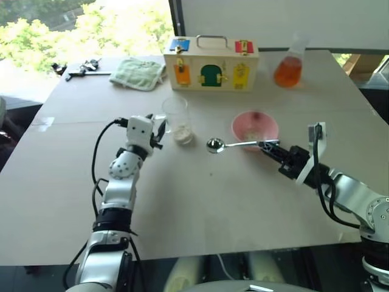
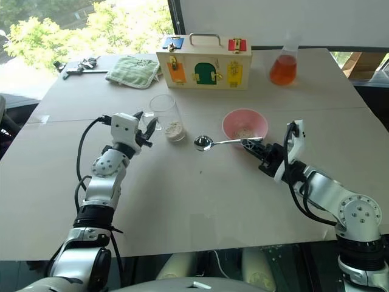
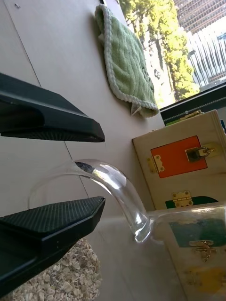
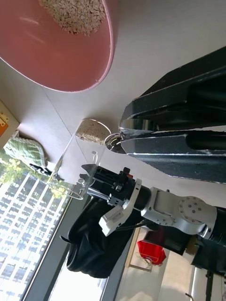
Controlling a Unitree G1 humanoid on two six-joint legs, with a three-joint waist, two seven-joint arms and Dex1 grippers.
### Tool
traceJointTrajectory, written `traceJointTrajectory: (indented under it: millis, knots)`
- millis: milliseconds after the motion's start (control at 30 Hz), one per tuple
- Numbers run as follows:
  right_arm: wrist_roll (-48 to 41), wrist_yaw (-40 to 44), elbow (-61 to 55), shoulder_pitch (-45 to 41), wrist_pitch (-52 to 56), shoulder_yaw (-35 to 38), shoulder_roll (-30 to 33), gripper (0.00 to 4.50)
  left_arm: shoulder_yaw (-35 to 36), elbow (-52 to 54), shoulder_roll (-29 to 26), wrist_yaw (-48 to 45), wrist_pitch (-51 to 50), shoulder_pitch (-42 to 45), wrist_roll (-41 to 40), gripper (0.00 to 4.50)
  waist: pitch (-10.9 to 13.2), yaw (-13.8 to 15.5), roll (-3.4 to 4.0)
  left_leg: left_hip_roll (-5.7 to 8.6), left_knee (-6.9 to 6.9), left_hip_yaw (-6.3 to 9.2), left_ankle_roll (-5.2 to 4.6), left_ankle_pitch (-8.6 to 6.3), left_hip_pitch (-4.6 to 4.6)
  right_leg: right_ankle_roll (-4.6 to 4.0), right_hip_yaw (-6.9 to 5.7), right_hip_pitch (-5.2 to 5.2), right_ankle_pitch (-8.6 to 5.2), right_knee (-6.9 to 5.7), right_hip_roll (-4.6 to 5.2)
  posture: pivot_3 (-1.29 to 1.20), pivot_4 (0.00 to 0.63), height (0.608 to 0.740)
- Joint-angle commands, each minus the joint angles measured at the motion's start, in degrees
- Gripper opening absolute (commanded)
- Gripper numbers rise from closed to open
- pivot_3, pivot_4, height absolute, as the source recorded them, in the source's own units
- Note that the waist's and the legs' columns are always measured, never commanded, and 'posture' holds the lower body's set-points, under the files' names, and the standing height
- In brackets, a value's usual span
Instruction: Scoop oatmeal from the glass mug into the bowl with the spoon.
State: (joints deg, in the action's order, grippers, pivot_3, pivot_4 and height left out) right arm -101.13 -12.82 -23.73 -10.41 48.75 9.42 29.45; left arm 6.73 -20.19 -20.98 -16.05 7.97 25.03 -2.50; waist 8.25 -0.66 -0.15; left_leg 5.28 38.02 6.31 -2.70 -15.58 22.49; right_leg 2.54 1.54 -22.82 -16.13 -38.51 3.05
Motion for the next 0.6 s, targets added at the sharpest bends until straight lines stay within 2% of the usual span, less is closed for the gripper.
traceJointTrajectory:
  millis: [33,67,333,467,600]
  knots:
    - [-1.19,1.05,-1.91,-0.3,-1.01,0.02,0.48,0.0,1.65,-0.33,-0.01,1.51,0.81,1.43,-0.71,0.16,-0.01,0.02,-0.01,0.0,0.03,0.0,0.0,0.0,0.01,0.0,-0.01,-0.01,0.0,-0.02,-0.01,0.0,0.15,0.74]
    - [-1.16,1.08,-1.89,-0.33,-1.07,-0.1,0.48,0.0,1.81,-0.61,0.05,1.77,0.87,1.59,-0.94,0.05,-0.02,-0.01,-0.02,-0.01,0.09,0.01,0.0,0.0,0.03,0.0,-0.02,-0.01,0.0,-0.08,-0.01,0.0,0.15,0.74]
    - [-1.92,0.74,-1.51,-1.92,-1.5,0.28,1.44,0.0,2.39,1.77,-0.91,1.91,3.64,0.46,-0.79,0.05,-0.01,-0.15,-0.03,0.0,0.29,-0.05,0.0,0.0,0.13,0.0,0.07,-0.19,0.0,-0.38,-0.02,0.0,0.15,0.74]
    - [-4.66,-1.64,-0.02,-7.46,-2.49,1.79,4.06,0.0,-1.21,7.04,-4.14,2.76,8.44,-0.35,6.88,0.05,0.0,-0.11,-0.04,0.0,0.29,-0.11,0.01,0.01,0.31,0.0,0.12,-0.38,0.0,-0.41,-0.03,0.0,0.15,0.74]
    - [-6.45,-4.83,2.02,-14.63,-3.32,1.24,5.75,0.0,-5.3,10.78,-5.14,3.1,9.42,1.55,12.73,0.05,-0.01,0.26,-0.05,0.0,0.29,-0.1,0.01,0.0,0.33,0.0,0.09,-0.38,0.0,-0.4,-0.01,0.0,0.15,0.74]
